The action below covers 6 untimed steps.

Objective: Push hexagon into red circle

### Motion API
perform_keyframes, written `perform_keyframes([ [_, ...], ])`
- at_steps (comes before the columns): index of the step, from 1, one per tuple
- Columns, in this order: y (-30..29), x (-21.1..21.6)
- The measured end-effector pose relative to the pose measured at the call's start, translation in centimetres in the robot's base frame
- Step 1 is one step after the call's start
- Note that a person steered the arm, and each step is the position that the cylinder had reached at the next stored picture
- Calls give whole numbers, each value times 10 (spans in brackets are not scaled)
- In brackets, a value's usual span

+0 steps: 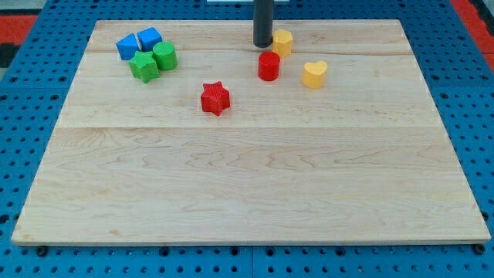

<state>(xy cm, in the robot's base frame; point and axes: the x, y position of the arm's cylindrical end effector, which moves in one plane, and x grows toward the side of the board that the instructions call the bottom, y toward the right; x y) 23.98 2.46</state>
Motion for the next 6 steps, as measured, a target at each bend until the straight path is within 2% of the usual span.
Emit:
perform_keyframes([
  [1,11,-31],
  [2,78,6],
  [3,47,27],
  [4,75,-10],
  [6,1,-22],
])
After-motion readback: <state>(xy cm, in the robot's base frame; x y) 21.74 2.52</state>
